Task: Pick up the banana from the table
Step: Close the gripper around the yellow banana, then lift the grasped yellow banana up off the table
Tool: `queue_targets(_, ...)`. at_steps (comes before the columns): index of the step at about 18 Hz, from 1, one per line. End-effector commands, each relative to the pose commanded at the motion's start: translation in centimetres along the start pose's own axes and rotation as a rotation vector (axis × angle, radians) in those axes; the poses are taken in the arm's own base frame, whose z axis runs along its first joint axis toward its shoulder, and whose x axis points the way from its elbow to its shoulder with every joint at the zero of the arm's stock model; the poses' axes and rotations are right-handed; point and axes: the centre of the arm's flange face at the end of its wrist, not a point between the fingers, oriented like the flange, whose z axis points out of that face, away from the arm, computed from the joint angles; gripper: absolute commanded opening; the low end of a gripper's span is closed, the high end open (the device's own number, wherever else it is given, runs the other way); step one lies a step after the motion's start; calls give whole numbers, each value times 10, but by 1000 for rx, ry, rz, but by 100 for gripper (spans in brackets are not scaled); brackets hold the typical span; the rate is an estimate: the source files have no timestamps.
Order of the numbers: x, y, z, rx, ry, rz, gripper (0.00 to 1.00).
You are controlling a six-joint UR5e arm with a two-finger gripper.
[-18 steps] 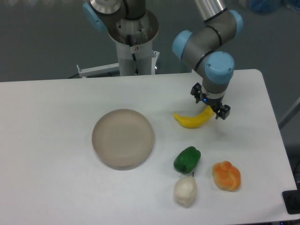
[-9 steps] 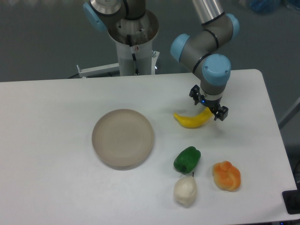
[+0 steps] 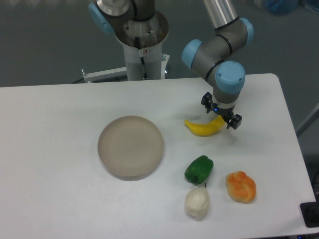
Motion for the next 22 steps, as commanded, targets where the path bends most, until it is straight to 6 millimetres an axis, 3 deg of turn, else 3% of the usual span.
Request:
queue_targets(6, -3, 2, -1, 0, -2, -8, 37)
queue_targets(18, -18, 5, -12, 5, -32, -9, 32)
queue_targets(22, -31, 1, -38, 12, -88, -10, 32)
